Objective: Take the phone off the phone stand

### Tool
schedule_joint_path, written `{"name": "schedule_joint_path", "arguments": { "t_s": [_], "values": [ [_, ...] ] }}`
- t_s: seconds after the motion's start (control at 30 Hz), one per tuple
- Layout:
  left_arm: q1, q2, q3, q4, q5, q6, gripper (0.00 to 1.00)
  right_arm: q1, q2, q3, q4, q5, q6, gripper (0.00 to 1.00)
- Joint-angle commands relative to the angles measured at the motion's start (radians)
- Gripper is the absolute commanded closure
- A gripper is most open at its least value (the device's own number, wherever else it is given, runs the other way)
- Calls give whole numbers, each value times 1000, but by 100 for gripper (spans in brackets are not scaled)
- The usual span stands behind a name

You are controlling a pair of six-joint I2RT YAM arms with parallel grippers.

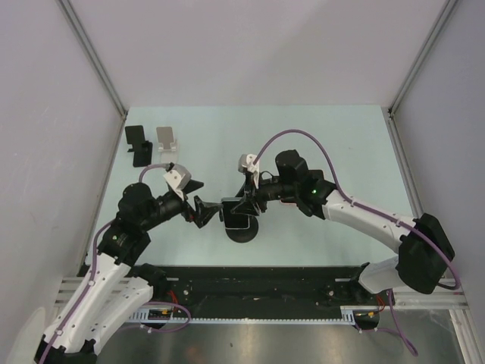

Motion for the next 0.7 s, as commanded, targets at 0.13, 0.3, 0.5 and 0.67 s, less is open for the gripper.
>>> {"name": "schedule_joint_path", "arguments": {
  "t_s": [0.13,0.3,0.5,0.67],
  "values": [
    [-19,22,-3,55,31,6,0,19,-92,-21,40,65,23,40],
    [-100,16,-3,57,-150,-83,0,32,-161,-42,23,119,33,24],
    [-232,-21,-35,55,-413,-218,0,36,-284,-104,55,266,60,6],
    [-316,-32,-76,57,-581,-301,0,34,-413,-183,66,458,68,3]
  ]
}}
